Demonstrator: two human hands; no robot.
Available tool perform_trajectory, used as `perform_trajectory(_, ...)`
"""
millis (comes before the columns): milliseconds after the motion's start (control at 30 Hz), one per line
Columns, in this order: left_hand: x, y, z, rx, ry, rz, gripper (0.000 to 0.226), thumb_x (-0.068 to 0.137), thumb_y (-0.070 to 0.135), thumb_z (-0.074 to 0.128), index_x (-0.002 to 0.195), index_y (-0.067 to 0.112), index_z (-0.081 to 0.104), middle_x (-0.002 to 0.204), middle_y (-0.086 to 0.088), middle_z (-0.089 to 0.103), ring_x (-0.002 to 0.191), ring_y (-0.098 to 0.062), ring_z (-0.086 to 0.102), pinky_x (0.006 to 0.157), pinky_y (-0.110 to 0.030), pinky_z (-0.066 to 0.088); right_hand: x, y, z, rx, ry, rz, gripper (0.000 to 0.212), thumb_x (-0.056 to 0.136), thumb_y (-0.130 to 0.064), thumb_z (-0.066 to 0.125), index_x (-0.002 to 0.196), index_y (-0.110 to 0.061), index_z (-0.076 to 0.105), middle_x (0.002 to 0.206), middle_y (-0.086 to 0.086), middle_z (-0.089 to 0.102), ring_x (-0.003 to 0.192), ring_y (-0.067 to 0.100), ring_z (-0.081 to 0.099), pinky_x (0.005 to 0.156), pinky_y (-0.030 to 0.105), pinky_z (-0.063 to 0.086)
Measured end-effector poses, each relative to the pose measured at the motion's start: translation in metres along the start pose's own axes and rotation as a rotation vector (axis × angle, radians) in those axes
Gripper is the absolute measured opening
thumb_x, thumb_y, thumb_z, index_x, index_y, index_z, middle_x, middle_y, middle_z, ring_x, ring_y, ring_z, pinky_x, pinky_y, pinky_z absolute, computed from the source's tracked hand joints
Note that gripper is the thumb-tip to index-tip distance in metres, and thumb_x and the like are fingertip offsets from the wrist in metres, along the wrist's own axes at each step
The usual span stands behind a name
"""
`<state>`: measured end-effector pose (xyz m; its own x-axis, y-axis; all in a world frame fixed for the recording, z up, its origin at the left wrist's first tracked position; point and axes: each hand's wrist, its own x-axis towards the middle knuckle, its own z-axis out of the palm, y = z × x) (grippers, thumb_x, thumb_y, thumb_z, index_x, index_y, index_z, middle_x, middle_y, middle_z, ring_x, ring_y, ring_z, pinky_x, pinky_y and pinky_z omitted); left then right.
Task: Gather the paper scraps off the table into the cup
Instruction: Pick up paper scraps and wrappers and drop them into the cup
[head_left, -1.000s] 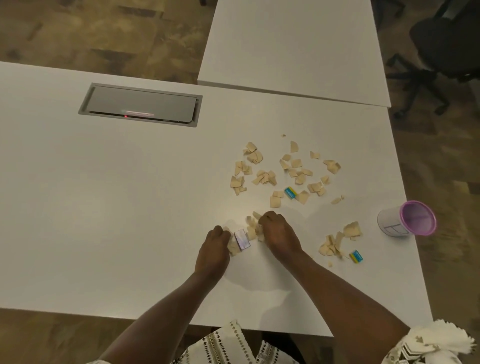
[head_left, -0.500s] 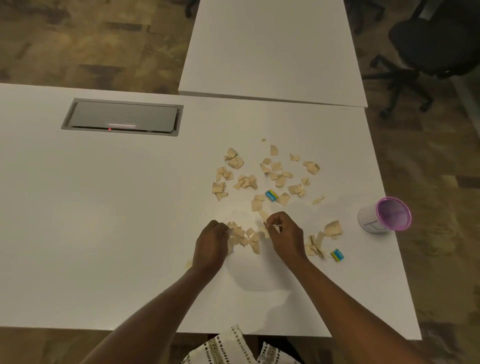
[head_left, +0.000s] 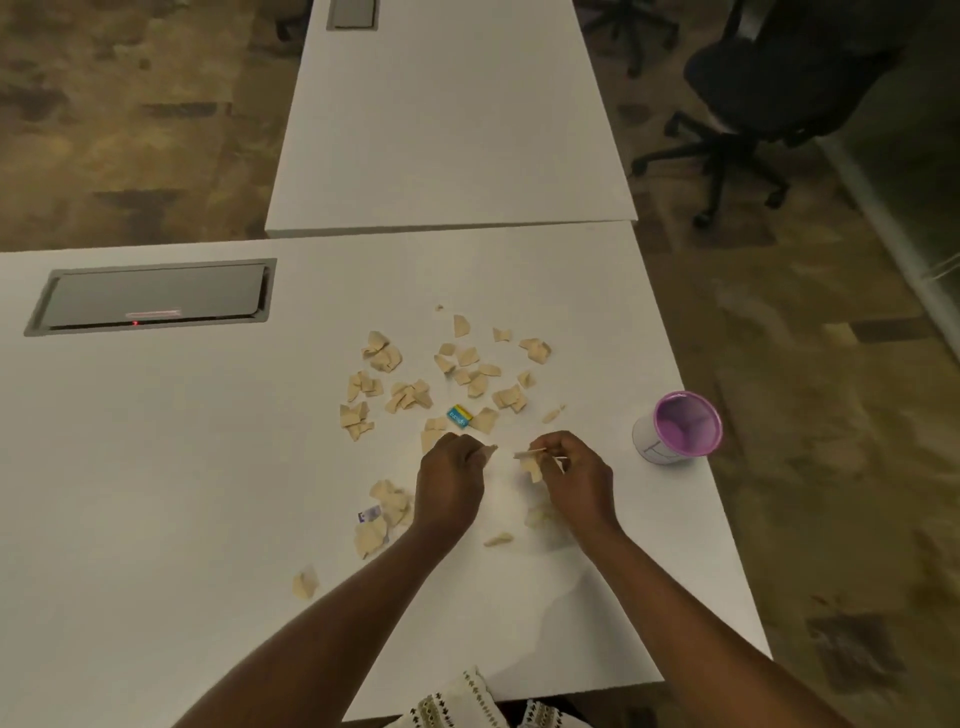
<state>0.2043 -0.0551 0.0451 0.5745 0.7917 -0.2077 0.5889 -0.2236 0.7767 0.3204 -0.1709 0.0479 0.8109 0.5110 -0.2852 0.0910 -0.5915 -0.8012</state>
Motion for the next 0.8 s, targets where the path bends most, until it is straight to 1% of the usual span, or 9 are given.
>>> perform_trajectory(100,0.007,0.033,0.024,-0.077,-0.034,-0.027,0.024,0.092,0.038,0.066,0.085,0.015,0.071,0.084,0.005,0.066,0.078,-0.012,0.059,0.071,-0.029,0.047,0.010,0.005,-0.032,0.047,0.071,0.033,0.016,0.090,-0.011,0.062,0.091,-0.025,0.070,0.091,-0.014,0.072,0.085,-0.002,0.063,0.067,0.003,0.042)
perform_trajectory(200,0.011,0.065,0.048,-0.105,-0.085,-0.004,0.024,0.090,0.040,0.067,0.079,0.019,0.069,0.083,0.007,0.067,0.077,-0.014,0.063,0.071,-0.030,0.048,0.023,0.011,-0.066,0.086,0.159,0.061,0.016,0.091,-0.010,0.062,0.095,-0.023,0.070,0.093,-0.012,0.071,0.087,0.003,0.063,0.073,0.012,0.047)
perform_trajectory(267,0.013,0.087,0.065,-0.125,-0.138,0.009,0.023,0.090,0.038,0.065,0.074,0.022,0.067,0.083,0.007,0.068,0.076,-0.016,0.066,0.074,-0.032,0.051,0.032,0.017,-0.089,0.100,0.236,0.103,0.015,0.092,-0.009,0.061,0.095,-0.020,0.070,0.092,-0.008,0.070,0.084,0.005,0.063,0.067,0.009,0.044)
perform_trajectory(367,0.017,0.118,0.091,-0.141,-0.199,0.033,0.019,0.089,0.033,0.063,0.073,0.023,0.065,0.084,0.007,0.069,0.075,-0.017,0.067,0.076,-0.034,0.053,0.045,0.027,-0.122,0.033,0.355,0.172,0.016,0.091,-0.008,0.059,0.090,-0.020,0.069,0.085,-0.004,0.066,0.072,0.009,0.060,0.057,0.010,0.039)
perform_trajectory(433,0.021,0.136,0.107,-0.132,-0.225,0.064,0.018,0.090,0.030,0.063,0.078,0.018,0.068,0.086,0.003,0.070,0.076,-0.018,0.068,0.074,-0.033,0.054,0.054,0.033,-0.137,-0.042,0.395,0.217,0.016,0.092,-0.007,0.057,0.093,-0.017,0.069,0.092,0.002,0.066,0.075,0.014,0.057,0.063,0.016,0.042)
perform_trajectory(500,0.024,0.150,0.124,-0.093,-0.250,0.104,0.017,0.090,0.025,0.062,0.082,0.012,0.071,0.083,-0.001,0.071,0.074,-0.018,0.066,0.069,-0.030,0.052,0.062,0.037,-0.147,-0.121,0.378,0.246,0.019,0.092,-0.007,0.054,0.101,-0.013,0.070,0.103,0.007,0.068,0.087,0.022,0.059,0.070,0.022,0.042)
perform_trajectory(600,0.030,0.164,0.143,0.001,-0.297,0.135,0.015,0.089,0.017,0.061,0.082,0.007,0.071,0.079,-0.007,0.071,0.071,-0.019,0.062,0.064,-0.027,0.048,0.071,0.040,-0.152,-0.194,0.311,0.253,0.024,0.093,-0.008,0.051,0.108,-0.012,0.069,0.110,0.011,0.068,0.099,0.030,0.064,0.071,0.025,0.045)
perform_trajectory(700,0.037,0.171,0.156,0.085,-0.340,0.127,0.015,0.087,0.012,0.060,0.085,0.004,0.072,0.081,-0.013,0.072,0.076,-0.027,0.065,0.069,-0.035,0.055,0.079,0.040,-0.154,-0.241,0.269,0.284,0.025,0.094,-0.010,0.049,0.109,-0.014,0.069,0.113,0.011,0.068,0.098,0.030,0.063,0.075,0.028,0.052)
perform_trajectory(800,0.043,0.174,0.163,0.156,-0.374,0.119,0.016,0.086,0.013,0.063,0.091,0.004,0.074,0.087,-0.015,0.073,0.082,-0.030,0.068,0.076,-0.040,0.058,0.084,0.040,-0.156,-0.299,0.255,0.299,0.025,0.096,-0.013,0.049,0.111,-0.013,0.069,0.113,0.011,0.069,0.098,0.030,0.064,0.073,0.025,0.047)
